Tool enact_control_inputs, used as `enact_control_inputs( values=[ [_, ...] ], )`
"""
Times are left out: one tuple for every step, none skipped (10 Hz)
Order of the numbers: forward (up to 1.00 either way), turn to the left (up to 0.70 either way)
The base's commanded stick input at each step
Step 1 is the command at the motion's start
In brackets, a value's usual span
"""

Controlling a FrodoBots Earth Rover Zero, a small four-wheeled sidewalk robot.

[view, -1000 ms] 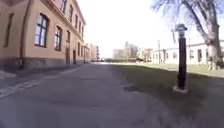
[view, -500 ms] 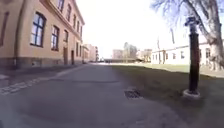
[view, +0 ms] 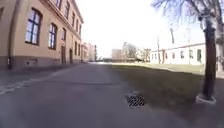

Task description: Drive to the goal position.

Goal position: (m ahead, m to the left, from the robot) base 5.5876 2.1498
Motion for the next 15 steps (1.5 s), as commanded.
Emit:
enact_control_inputs(
  values=[
    [0.85,0.0],
    [0.85,0.0],
    [0.85,0.0],
    [0.85,0.0],
    [0.85,0.0],
    [0.85,0.0],
    [0.85,0.0],
    [0.85,0.0],
    [0.85,0.0],
    [0.85,0.0],
    [0.85,0.0],
    [0.85,0.0],
    [0.85,0.0],
    [0.85,0.0],
    [0.85,0.0]
  ],
)
